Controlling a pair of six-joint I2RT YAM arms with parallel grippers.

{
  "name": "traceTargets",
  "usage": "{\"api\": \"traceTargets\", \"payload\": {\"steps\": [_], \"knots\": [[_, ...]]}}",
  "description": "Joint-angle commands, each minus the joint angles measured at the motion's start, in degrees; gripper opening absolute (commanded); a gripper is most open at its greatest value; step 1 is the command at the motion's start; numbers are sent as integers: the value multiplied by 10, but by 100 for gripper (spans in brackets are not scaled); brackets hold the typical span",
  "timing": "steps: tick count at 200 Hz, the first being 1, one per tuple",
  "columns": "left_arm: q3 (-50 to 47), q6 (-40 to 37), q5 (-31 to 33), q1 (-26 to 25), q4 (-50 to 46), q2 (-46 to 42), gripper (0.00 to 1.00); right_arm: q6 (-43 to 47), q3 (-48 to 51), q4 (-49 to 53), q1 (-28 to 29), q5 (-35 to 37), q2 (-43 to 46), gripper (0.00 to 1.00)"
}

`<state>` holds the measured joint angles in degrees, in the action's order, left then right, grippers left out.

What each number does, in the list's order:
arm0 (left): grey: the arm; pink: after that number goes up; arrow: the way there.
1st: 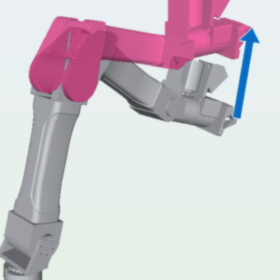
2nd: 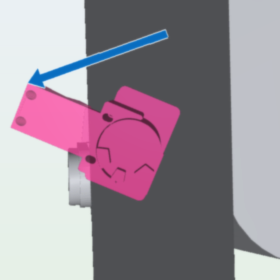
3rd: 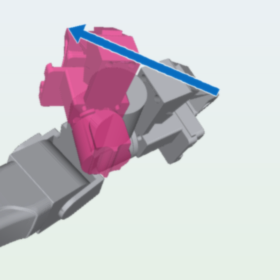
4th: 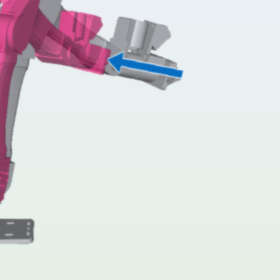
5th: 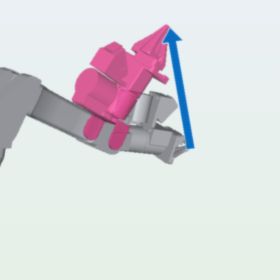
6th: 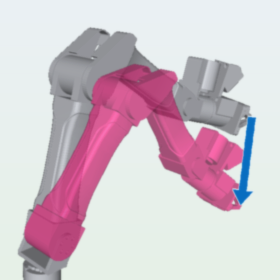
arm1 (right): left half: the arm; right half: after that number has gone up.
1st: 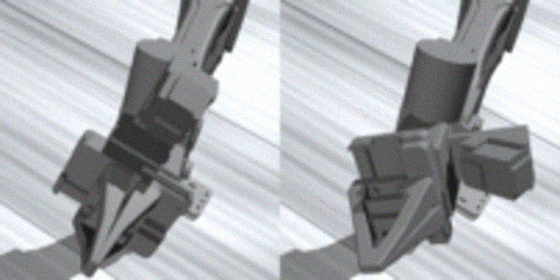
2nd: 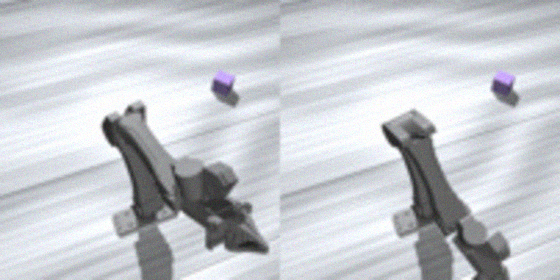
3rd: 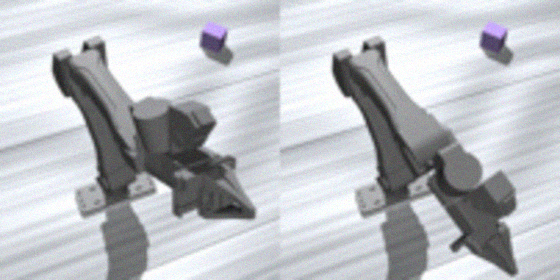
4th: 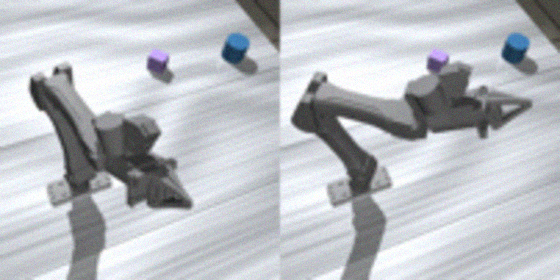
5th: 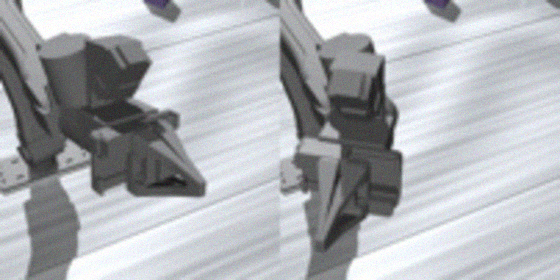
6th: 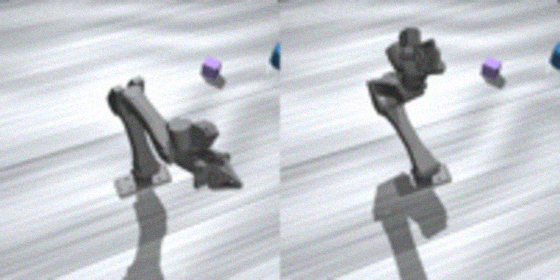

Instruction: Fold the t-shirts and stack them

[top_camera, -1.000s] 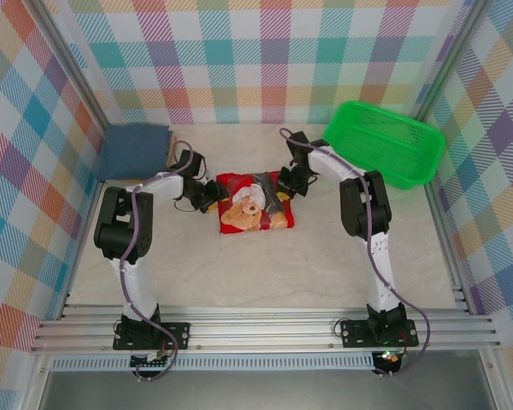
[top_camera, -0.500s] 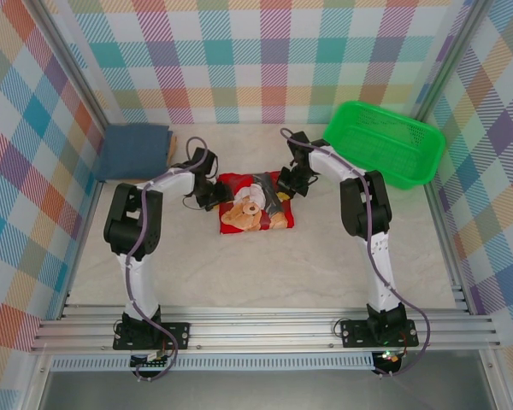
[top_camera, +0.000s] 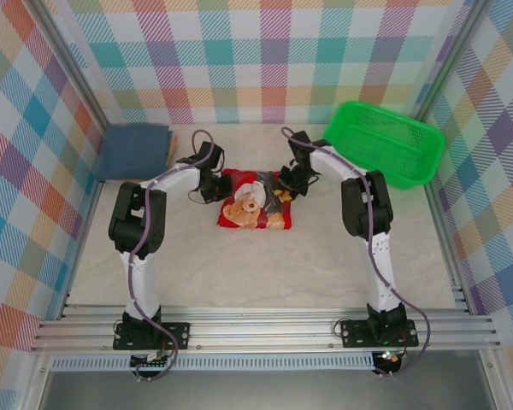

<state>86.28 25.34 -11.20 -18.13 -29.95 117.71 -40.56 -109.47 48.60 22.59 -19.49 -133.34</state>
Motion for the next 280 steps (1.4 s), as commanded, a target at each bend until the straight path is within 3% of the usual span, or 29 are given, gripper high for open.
{"api": "traceTargets", "payload": {"steps": [1, 53, 66, 100, 120, 152, 226, 280], "knots": [[52, -38, 87, 11, -81, -44, 0, 8, 18, 1, 2, 18, 82, 39], [206, -192, 222, 30, -207, -40, 0, -9, 85, -20, 2, 7, 209, 43], [231, -234, 251, 32, -215, -33, 0, -14, 115, -35, 3, -7, 236, 43], [296, -257, 350, 42, -225, -21, 0, -22, 182, -68, 3, -34, 281, 43], [321, -304, 375, 46, -210, -17, 0, -21, 206, -76, 3, -47, 294, 43], [370, -354, 380, 68, -205, -7, 0, -18, 231, -84, 3, -66, 302, 42], [456, -470, 316, 123, -214, -1, 0, -14, 274, -90, 3, -97, 319, 41], [478, -496, 342, 197, -162, 17, 0, -8, 281, -84, 2, -106, 319, 41]]}}
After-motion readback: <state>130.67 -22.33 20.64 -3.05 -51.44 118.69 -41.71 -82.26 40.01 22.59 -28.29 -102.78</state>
